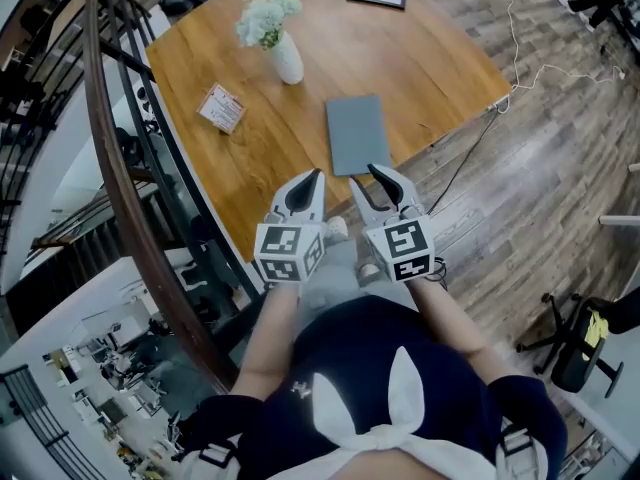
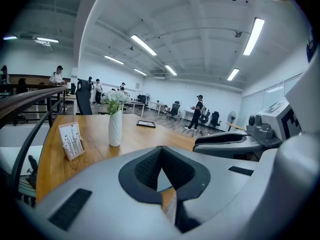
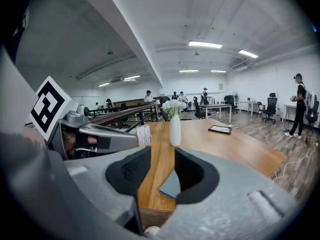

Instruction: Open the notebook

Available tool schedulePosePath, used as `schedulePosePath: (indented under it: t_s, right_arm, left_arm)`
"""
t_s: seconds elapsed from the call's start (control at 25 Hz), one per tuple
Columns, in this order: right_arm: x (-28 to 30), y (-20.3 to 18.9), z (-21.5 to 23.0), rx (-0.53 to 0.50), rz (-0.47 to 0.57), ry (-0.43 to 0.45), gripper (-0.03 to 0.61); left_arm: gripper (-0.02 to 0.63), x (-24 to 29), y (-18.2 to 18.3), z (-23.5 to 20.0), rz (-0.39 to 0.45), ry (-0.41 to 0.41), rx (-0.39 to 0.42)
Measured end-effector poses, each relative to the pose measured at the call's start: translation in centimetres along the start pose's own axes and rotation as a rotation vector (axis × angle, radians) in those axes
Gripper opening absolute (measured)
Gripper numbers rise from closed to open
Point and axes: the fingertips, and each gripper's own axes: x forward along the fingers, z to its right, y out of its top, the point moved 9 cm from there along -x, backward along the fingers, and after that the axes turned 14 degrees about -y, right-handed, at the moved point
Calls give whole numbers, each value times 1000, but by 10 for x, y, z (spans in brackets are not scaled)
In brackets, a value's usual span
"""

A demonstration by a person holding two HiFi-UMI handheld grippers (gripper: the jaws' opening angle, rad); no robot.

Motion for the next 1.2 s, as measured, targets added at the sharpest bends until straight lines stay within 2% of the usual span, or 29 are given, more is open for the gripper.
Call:
schedulePosePath:
  t_s: [0.12, 0.48, 0.76, 1.2]
  right_arm:
    - [16, 2, -1, -23, -18, 9, 185]
    - [59, -8, -8, -120, -94, 20, 237]
    - [80, -22, -19, -198, -157, 23, 262]
    - [113, -61, -37, -268, -274, 47, 264]
  left_arm:
    - [17, 8, 4, -15, -8, -1, -2]
    - [17, 28, 11, -52, -34, -34, -12]
    - [17, 35, 9, -78, -54, -49, -15]
    - [17, 45, -4, -108, -98, -81, -23]
